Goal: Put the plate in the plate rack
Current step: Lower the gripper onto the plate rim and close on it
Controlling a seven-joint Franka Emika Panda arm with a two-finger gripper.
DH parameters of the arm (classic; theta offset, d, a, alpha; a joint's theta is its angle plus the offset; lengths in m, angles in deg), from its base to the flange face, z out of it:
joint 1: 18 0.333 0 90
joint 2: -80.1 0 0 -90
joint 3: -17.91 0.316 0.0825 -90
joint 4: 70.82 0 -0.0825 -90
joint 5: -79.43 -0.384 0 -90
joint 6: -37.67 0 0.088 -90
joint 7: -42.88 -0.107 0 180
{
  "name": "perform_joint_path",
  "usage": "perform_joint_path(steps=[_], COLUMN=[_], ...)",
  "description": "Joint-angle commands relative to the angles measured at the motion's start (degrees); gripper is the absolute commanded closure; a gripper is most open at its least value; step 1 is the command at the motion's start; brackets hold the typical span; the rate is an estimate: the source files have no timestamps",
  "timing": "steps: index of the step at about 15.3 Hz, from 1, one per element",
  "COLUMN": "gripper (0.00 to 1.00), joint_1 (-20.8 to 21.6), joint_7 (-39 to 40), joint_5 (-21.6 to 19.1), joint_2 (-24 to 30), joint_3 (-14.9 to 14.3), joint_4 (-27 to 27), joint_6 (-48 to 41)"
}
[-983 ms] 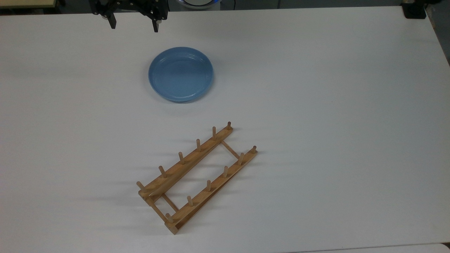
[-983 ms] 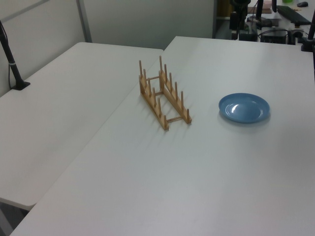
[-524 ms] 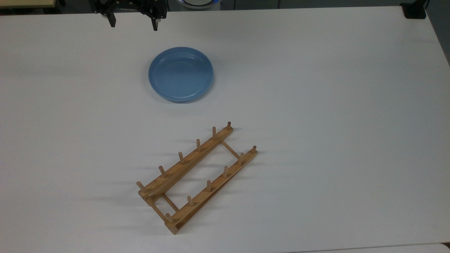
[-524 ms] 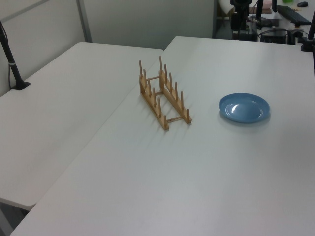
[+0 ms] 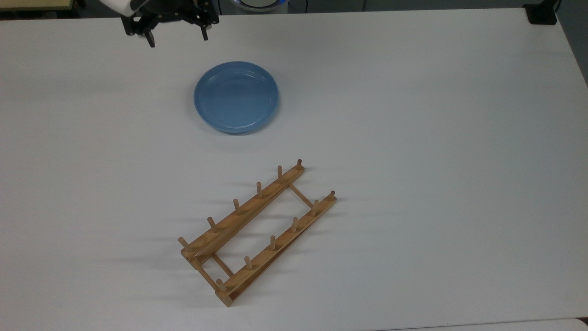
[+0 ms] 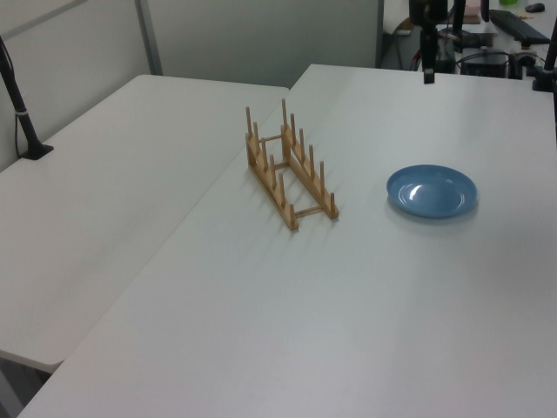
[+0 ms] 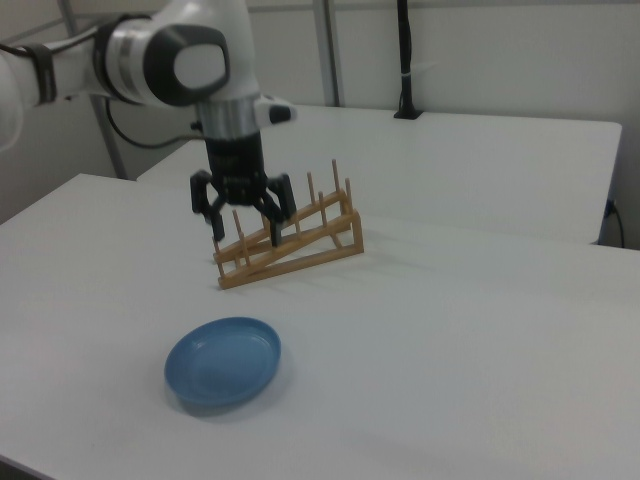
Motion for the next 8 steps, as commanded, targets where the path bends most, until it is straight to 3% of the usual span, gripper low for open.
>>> perform_joint_path(steps=[1, 6, 8], gripper=[0.05, 0.05, 0.11], joint_1=[-1.08, -0.91, -0.73], joint_7=[8.21, 6.39, 4.63], joint_5=[0.89, 5.19, 6.33], joint_2=[-1.01, -5.66, -8.03], joint_3=[-0.28, -0.28, -0.28], joint_4=[6.1, 12.79, 12.97], joint_6=[3.93, 13.69, 16.16])
